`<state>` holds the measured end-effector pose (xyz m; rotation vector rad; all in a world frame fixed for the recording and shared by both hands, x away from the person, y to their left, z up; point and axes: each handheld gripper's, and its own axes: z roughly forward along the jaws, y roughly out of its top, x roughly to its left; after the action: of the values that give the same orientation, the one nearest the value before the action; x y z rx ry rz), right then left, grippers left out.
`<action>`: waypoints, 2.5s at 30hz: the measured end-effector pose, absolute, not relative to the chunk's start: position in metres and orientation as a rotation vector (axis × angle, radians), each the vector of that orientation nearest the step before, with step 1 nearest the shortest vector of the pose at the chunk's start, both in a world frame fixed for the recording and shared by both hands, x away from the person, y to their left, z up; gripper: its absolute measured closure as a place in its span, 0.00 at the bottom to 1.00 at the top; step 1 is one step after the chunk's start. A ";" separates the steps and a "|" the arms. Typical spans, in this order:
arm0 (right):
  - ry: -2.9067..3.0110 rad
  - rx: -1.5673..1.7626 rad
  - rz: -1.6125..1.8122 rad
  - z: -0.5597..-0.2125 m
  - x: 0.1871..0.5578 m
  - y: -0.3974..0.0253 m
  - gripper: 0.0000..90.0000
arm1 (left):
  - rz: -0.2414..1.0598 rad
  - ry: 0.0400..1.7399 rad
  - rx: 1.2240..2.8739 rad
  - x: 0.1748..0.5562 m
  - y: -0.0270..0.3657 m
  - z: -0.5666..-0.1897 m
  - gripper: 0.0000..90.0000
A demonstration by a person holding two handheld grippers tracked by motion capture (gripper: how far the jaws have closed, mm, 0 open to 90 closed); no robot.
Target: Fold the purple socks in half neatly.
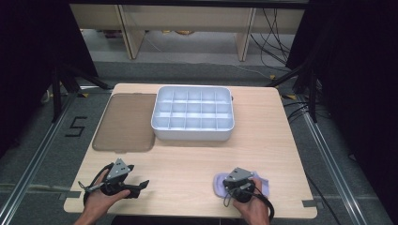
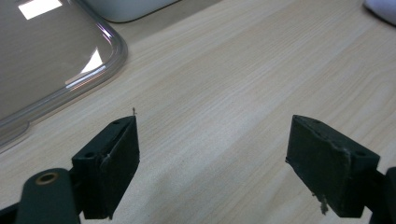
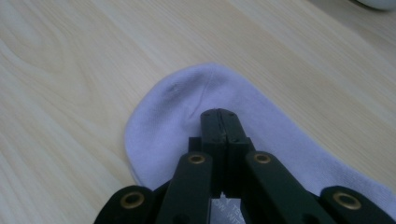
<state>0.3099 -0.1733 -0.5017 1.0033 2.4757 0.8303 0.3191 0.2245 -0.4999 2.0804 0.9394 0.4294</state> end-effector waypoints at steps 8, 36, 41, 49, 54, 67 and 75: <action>2.528 0.928 0.850 -0.502 0.318 -0.122 1.00 | 0.426 0.918 2.086 0.319 0.225 -0.499 0.19; 2.616 0.839 0.942 -0.505 0.343 -0.030 1.00 | 0.397 0.935 2.063 0.319 0.225 -0.500 0.21; 2.630 0.820 0.949 -0.506 0.344 -0.019 1.00 | 0.362 0.958 2.039 0.319 0.223 -0.502 0.22; 2.636 0.803 0.957 -0.507 0.346 -0.009 1.00 | 0.371 0.925 2.072 0.320 0.221 -0.504 0.27; 2.638 0.797 0.973 -0.507 0.346 -0.009 1.00 | 0.348 0.917 2.077 0.320 0.220 -0.504 0.33; 2.537 0.901 1.054 -0.477 0.350 -0.059 1.00 | 0.300 0.888 2.070 0.320 0.212 -0.505 0.48; 2.548 0.911 1.002 -0.479 0.345 -0.088 1.00 | 0.245 0.920 2.067 0.328 0.193 -0.507 0.56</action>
<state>0.3453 -0.0875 -0.4790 0.9108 2.5477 1.0022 0.3285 0.1928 -0.5065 2.0670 0.9197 0.2447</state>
